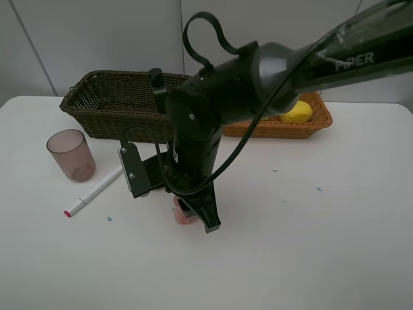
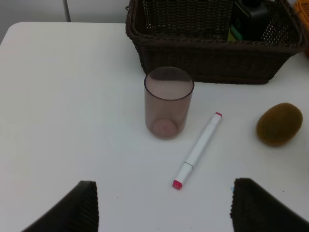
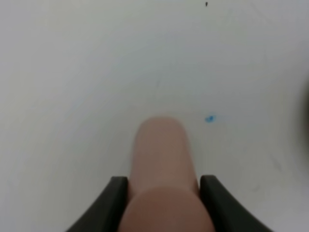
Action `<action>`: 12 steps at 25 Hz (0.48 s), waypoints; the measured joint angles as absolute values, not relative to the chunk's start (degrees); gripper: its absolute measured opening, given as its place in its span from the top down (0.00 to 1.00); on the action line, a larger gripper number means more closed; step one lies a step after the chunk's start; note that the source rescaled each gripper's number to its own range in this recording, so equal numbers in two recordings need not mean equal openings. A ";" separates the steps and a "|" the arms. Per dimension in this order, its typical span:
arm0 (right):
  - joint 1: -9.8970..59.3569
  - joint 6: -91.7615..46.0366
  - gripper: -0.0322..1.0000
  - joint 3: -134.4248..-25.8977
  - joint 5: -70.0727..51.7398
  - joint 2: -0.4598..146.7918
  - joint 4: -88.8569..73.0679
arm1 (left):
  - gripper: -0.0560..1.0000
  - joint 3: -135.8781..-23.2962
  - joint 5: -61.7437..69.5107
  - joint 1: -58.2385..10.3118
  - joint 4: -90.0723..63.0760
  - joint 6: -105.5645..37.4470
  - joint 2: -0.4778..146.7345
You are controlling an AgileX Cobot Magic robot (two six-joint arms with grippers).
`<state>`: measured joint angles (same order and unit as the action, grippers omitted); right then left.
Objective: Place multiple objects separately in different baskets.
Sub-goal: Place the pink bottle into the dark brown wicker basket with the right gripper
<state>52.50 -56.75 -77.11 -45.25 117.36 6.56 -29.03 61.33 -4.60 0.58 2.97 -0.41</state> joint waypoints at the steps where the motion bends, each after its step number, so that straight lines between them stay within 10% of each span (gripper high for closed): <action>1: 52.50 -56.75 0.97 -77.11 -45.25 117.36 6.70 | 0.24 -29.03 61.33 -4.60 0.58 2.97 -0.41; 12: 52.50 -56.75 0.97 -77.11 -46.18 105.38 10.05 | 0.24 -29.03 61.33 -4.60 0.58 2.97 -0.41</action>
